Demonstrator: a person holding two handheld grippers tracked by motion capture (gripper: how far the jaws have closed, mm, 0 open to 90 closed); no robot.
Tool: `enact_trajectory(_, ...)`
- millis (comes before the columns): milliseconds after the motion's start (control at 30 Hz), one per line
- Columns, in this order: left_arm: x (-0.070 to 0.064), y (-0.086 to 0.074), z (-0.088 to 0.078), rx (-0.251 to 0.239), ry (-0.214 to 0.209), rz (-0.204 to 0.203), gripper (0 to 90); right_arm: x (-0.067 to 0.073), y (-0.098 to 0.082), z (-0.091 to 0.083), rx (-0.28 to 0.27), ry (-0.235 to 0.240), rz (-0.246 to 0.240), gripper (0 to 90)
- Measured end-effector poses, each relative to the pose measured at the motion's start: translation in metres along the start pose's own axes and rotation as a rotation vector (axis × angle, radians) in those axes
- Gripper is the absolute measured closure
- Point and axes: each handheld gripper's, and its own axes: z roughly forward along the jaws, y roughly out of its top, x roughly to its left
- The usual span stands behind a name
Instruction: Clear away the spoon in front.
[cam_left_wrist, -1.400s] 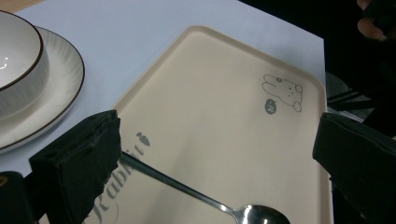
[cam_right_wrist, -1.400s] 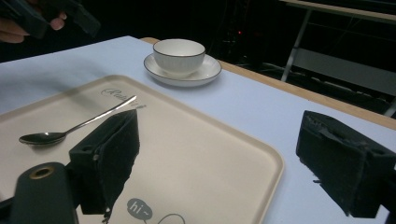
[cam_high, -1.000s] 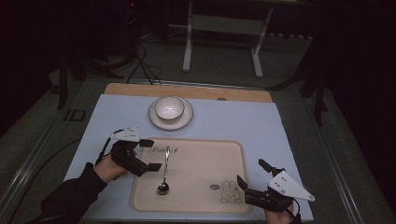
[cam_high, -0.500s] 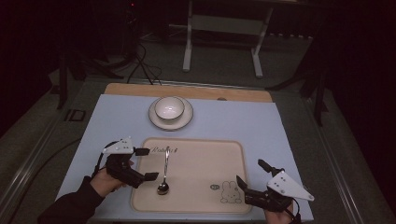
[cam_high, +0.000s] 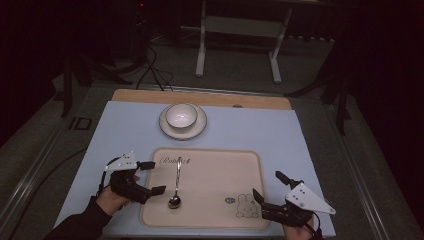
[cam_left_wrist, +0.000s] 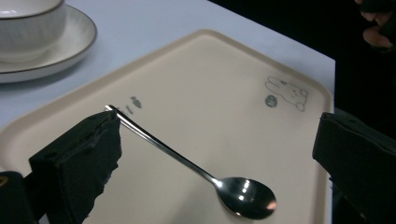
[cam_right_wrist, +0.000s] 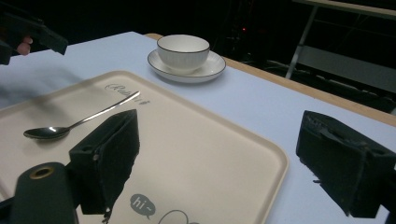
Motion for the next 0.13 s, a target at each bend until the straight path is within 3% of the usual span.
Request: enact_trajectory(133,0.0042,-0.0018,0.0001,0.001,0.015,-0.006,1.7,-0.0002,-0.0002,-0.0001,0.001,0.0,0.004,13.4)
